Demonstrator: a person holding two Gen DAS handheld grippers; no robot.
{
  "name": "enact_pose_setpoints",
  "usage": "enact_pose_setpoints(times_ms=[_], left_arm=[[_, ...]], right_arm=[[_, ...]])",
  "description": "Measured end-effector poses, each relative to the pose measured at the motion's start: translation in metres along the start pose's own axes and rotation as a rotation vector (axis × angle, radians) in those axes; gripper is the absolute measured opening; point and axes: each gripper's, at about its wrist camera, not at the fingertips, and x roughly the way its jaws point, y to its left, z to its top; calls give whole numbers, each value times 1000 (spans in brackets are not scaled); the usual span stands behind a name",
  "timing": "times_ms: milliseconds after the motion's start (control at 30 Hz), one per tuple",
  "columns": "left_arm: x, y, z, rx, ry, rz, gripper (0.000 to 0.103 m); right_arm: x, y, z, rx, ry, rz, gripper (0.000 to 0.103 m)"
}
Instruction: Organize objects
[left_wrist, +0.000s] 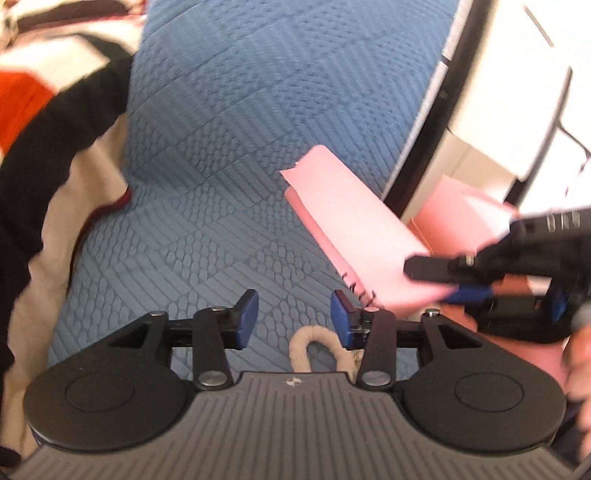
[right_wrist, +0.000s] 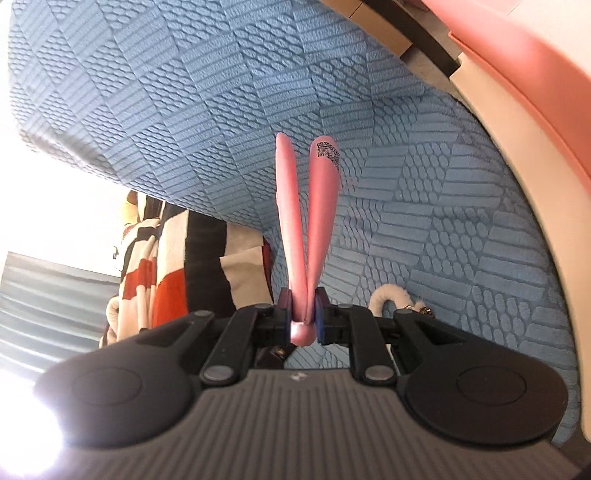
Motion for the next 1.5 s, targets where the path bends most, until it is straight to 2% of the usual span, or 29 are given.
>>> enact_pose_setpoints(times_ms=[133, 400, 633, 867, 967, 1067, 1100, 1133, 1233, 1500], left_arm=[[-5, -29, -10, 196, -50, 77, 64], [-1, -87, -45, 692, -206, 255, 67], [8, -105, -66, 937, -319, 362, 67], [12, -109, -72, 1025, -339, 371, 67], [11, -109, -71, 1029, -349, 363, 64], [14, -107, -68, 1016, -338, 377, 44], [15, -104, -65, 1001, -329, 373, 34], [15, -103, -62, 983, -320, 360, 29], [14, -101, -55, 952, -312, 342, 23], [12, -97, -53, 920, -283, 336, 18]], right_arm=[[-9, -7, 0, 40, 16, 33, 15], [-24, -11, -3, 66, 47, 66, 15], [-22, -11, -11, 89, 120, 95, 15], [-15, -10, -15, 123, 181, 143, 15], [-11, -12, -16, 148, 206, 173, 15], [-9, -13, -16, 161, 209, 169, 16], [-9, -14, -15, 166, 207, 167, 16], [-9, -16, -14, 173, 205, 168, 16], [-12, -17, -12, 179, 191, 179, 16], [-20, -21, 0, 189, 130, 192, 18]])
